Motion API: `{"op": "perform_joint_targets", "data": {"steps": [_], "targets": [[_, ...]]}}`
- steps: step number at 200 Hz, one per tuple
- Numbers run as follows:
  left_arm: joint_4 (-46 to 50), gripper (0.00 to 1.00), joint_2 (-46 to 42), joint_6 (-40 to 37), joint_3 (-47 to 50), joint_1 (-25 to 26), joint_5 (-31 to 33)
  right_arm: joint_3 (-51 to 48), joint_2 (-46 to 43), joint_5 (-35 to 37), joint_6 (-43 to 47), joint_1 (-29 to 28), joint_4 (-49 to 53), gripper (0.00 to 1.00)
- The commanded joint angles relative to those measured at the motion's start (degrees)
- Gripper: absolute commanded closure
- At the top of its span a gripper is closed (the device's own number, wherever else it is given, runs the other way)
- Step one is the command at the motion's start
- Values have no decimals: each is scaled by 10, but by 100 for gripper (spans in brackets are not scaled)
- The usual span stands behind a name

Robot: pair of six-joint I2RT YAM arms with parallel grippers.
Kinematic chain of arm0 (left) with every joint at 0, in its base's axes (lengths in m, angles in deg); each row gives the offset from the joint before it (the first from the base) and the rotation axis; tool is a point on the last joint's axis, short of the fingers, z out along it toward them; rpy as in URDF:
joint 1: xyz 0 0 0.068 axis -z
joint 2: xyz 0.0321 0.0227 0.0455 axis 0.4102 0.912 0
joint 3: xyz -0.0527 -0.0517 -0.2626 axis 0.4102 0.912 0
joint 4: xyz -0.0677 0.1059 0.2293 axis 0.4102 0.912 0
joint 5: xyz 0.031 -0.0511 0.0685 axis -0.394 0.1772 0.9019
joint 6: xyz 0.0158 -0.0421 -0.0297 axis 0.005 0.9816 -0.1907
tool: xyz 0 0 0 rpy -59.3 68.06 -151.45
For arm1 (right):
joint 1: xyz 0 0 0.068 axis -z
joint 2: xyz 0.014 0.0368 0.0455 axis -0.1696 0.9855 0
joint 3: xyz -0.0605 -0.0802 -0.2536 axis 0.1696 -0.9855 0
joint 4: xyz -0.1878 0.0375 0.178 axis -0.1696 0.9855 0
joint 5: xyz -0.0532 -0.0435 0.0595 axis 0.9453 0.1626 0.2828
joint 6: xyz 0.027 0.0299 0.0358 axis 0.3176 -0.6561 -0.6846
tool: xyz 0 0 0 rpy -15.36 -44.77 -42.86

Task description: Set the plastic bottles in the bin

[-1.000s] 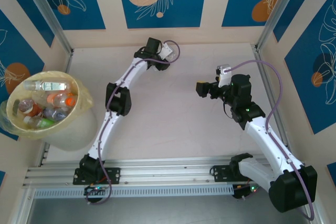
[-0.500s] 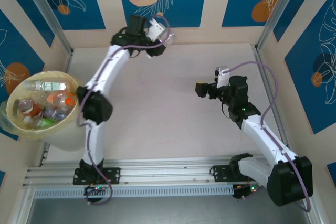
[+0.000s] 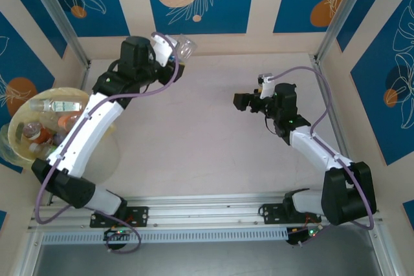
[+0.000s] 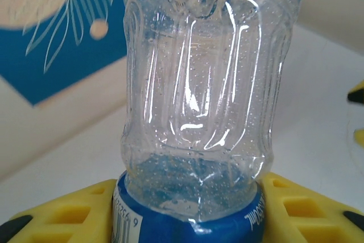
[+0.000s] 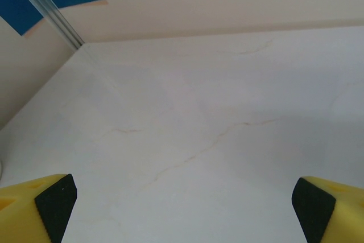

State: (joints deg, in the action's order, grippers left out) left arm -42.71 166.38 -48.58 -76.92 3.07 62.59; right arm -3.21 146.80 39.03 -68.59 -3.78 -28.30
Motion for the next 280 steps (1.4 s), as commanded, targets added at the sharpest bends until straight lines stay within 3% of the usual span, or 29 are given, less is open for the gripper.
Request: {"op": "perform_joint_targets", "data": {"steps": [1, 30, 47, 98, 129, 152, 176, 205, 227, 254, 269, 280], "targets": [[5, 56, -90, 66, 28, 1, 98, 22, 14, -15, -16, -6, -28, 1], [86, 58, -168, 154, 48, 1, 254, 23, 32, -14, -32, -9, -42, 0], [115, 67, -214, 207, 64, 1, 336, 28, 47, -16, -38, -11, -48, 0], [208, 71, -328, 278, 54, 1, 586, 47, 76, -21, -37, -19, -48, 1], [243, 70, -360, 337, 68, 1, 660, 48, 87, -21, -37, -20, -52, 0], [312, 75, -344, 436, 59, 1, 699, 49, 90, -25, -38, -20, -51, 0], [343, 75, -355, 500, 74, 0, 731, 49, 90, -25, -37, -20, -46, 0], [327, 76, -392, 493, 101, -4, 748, 48, 91, -25, -33, -20, -43, 0], [324, 79, -407, 526, 116, -3, 699, 49, 97, -31, -40, -20, -47, 0], [304, 75, -379, 525, 148, -14, 649, 47, 102, -44, -53, -22, -59, 0], [273, 75, -353, 512, 157, -59, 590, 46, 101, -50, -55, -23, -60, 0], [223, 75, -343, 488, 172, -110, 511, 45, 98, -52, -55, -23, -57, 0]]}}
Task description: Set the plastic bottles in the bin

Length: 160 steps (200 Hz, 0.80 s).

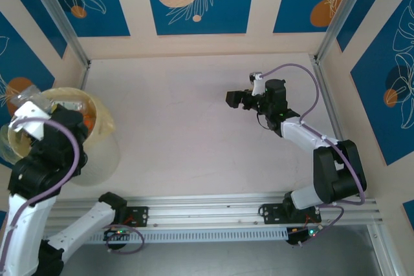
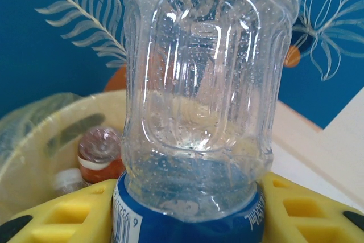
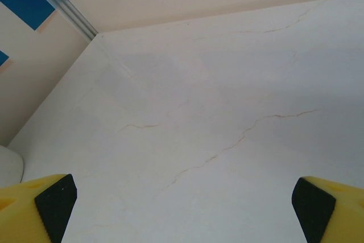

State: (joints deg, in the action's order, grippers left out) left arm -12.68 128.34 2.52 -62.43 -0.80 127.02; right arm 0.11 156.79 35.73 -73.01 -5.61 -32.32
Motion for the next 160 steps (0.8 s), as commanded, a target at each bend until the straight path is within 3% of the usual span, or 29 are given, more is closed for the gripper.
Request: {"op": "perform_joint_targets", "data": {"steps": [1, 18, 36, 87, 120, 142, 160], "targets": [[-83, 75, 38, -25, 29, -76, -141, 11, -2, -20, -10, -4, -16, 0], [-114, 76, 54, -12, 39, -170, -237, 7, -10, -18, -9, -5, -10, 0], [-77, 75, 63, 19, 35, -223, -232, 0, -22, -14, -7, -5, -8, 1], [17, 68, 42, 22, 9, -305, -212, 5, -17, -14, -1, -5, -1, 1], [108, 62, 55, 47, -9, -329, -210, 18, -5, -22, -1, -5, 6, 0], [109, 49, 56, 51, -4, -344, -236, 24, 1, -25, -2, -6, 6, 0], [109, 30, 60, 53, -10, -348, -249, 29, 4, -27, -2, -7, 10, 0]]}}
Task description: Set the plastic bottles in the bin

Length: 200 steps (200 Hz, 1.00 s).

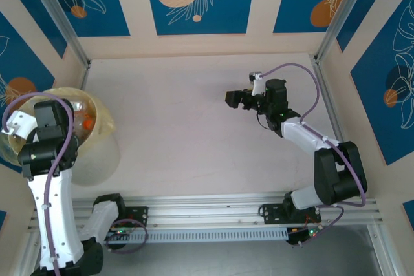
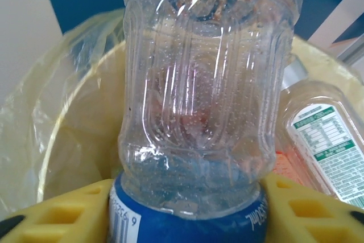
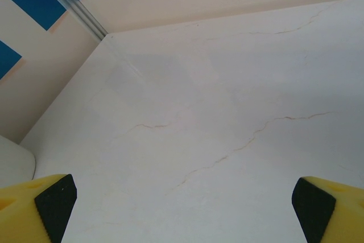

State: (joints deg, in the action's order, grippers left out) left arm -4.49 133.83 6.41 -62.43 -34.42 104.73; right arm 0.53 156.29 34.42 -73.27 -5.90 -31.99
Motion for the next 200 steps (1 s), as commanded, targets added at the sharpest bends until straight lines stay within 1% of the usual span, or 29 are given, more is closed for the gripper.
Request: {"op": "perform_joint_targets", "data": {"steps": [1, 7, 15, 18, 21, 37, 50, 67, 86, 93, 109, 122, 148, 157, 175, 186, 200], "targets": [[28, 29, 5, 14, -11, -12, -26, 25, 9, -14, 0, -4, 7, 0], [31, 20, 5, 14, -17, -12, -22, 26, 10, -13, 1, -4, 7, 0], [30, 9, 3, 7, -25, -12, -15, 26, 10, -12, 0, -4, 8, 0], [30, 2, 2, 3, -28, -12, -11, 28, 10, -12, 0, -4, 8, 0], [29, 0, 0, 1, -32, -12, -7, 28, 11, -11, 0, -4, 9, 1], [25, 0, -9, -18, -50, -12, 9, 34, 14, -11, 0, -5, 15, 0], [23, 0, -16, -23, -65, -12, 6, 42, 17, -11, -1, -6, 23, 1], [2, 0, -25, -39, -77, -12, -23, 53, 22, -10, -2, -9, 29, 1], [-55, 0, -24, -73, -78, -12, -61, 64, 25, -7, -5, -15, 31, 1], [-70, 0, -16, -83, -78, -12, -63, 69, 27, -6, -5, -18, 34, 1], [-86, 0, 4, -81, -73, -12, -31, 82, 30, -2, -2, -25, 47, 0], [-104, 0, 10, -70, -44, -12, 3, 89, 28, 5, 3, -33, 59, 0], [-125, 0, 3, -55, 20, -19, 27, 88, 16, 23, 12, -44, 71, 1], [-133, 0, 0, -57, 39, -30, 16, 86, 11, 28, 15, -47, 75, 0], [-136, 0, 7, -44, 69, -62, -58, 86, 7, 33, 20, -48, 81, 0], [-136, 0, 11, -24, 87, -78, -89, 87, 6, 33, 21, -50, 86, 0], [-142, 0, 10, -11, 95, -83, -122, 87, -1, 35, 24, -51, 91, 0]]}}
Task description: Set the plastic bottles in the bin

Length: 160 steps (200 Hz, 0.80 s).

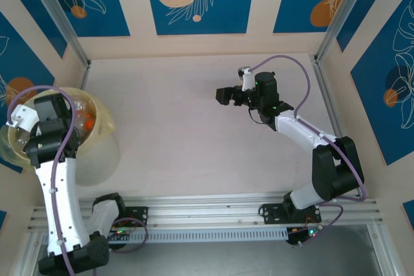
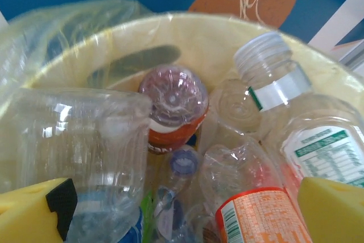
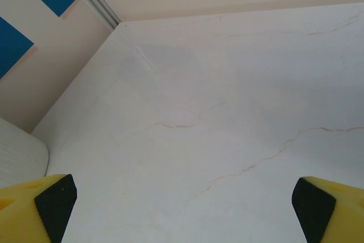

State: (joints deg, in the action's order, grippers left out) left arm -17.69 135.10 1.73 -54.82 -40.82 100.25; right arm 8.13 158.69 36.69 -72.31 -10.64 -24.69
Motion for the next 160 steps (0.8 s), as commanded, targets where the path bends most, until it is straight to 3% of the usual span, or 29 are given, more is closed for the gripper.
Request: {"op": "perform_joint_targets", "data": {"steps": [1, 25, 48, 95, 119, 144, 160], "targets": [[-10, 0, -3, 35, 19, -19, -79, 11, -25, 13, 15, -5, 18, 0], [-18, 0, -13, 22, -16, -19, -114, 7, -39, 30, 28, -9, 29, 1], [-21, 0, -12, 18, -70, -17, -189, 0, -53, 44, 32, -10, 33, 0], [-116, 0, 6, 12, -106, 24, -320, -19, -87, 71, 34, -12, 40, 0], [-256, 0, 24, -31, -76, 97, -418, -35, -107, 101, 32, -11, 37, 0], [-315, 0, 78, -129, -77, 229, -401, -49, -129, 124, 24, -7, 31, 1], [-337, 0, 112, -167, -76, 272, -377, -50, -141, 130, 24, -4, 41, 1]]}}
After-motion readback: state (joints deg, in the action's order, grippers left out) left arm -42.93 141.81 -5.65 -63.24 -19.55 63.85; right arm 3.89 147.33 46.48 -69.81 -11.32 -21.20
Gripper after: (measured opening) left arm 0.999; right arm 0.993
